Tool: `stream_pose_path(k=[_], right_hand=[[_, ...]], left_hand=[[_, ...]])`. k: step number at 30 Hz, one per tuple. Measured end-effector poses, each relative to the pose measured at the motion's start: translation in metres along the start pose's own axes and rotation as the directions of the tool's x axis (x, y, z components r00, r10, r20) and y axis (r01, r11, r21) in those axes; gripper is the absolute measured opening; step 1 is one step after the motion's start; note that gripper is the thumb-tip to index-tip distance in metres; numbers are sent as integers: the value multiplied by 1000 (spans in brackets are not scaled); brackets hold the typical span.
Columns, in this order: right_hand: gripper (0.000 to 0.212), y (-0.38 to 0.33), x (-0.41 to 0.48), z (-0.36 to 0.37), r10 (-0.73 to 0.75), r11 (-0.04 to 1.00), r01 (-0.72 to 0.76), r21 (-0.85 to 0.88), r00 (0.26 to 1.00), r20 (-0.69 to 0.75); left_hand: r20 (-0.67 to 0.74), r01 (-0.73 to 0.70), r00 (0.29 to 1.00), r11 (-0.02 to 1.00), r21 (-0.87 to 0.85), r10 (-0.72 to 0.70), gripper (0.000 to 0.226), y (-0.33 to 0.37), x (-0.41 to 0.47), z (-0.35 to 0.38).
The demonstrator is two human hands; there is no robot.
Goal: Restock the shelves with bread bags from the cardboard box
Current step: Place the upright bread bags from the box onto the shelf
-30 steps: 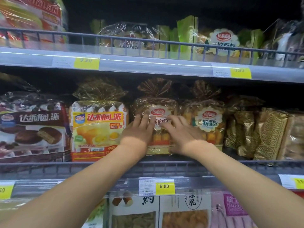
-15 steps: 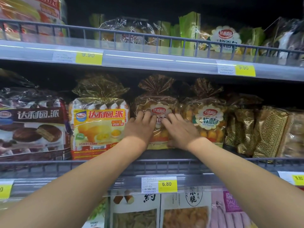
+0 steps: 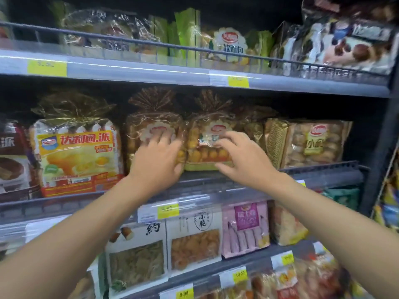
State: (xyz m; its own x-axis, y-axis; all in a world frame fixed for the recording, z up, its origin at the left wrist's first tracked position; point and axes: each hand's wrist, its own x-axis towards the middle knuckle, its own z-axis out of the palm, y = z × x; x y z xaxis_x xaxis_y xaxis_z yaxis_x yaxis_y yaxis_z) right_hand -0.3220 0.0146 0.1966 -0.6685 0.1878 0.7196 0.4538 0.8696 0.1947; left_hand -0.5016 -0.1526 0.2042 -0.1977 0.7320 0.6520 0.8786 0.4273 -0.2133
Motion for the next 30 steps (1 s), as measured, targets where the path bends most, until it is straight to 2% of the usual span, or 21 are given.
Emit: stream_pose_path(k=[5, 9, 12, 15, 18, 21, 23, 25, 30], right_hand=[[59, 42, -103, -44, 131, 991, -130, -44, 991, 32], [60, 70, -210, -85, 280, 953, -263, -151, 955, 103], [60, 82, -294, -118, 420, 897, -382, -224, 894, 156], [58, 88, -376, -151, 572, 813, -517, -270, 796, 200], [57, 83, -451, -187, 723, 689, -656, -308, 651, 232], [56, 67, -521, -218, 868, 497, -800, -337, 460, 189], [56, 52, -562, -235, 935, 354, -870, -342, 319, 155], [60, 35, -603, -246, 977, 205, -911, -357, 168, 130], [95, -9, -676, -257, 980, -135, -886, -444, -186, 72]], left_hand=[[-108, -222, 972, 964, -144, 208, 74, 95, -14, -1], [-167, -404, 914, 865, -298, 369, 76, 195, -35, 12], [-189, -502, 863, 757, -419, 468, 73, 270, -61, 26], [-171, -555, 812, 648, -521, 558, 69, 338, -98, 32], [-121, -581, 745, 549, -601, 656, 74, 393, -133, 43], [-9, -547, 668, 483, -683, 744, 77, 437, -158, 59], [113, -470, 619, 483, -739, 777, 78, 459, -170, 68], [260, -360, 541, 499, -788, 800, 80, 478, -180, 85], [486, -91, 358, 548, -831, 797, 89, 512, -208, 123]])
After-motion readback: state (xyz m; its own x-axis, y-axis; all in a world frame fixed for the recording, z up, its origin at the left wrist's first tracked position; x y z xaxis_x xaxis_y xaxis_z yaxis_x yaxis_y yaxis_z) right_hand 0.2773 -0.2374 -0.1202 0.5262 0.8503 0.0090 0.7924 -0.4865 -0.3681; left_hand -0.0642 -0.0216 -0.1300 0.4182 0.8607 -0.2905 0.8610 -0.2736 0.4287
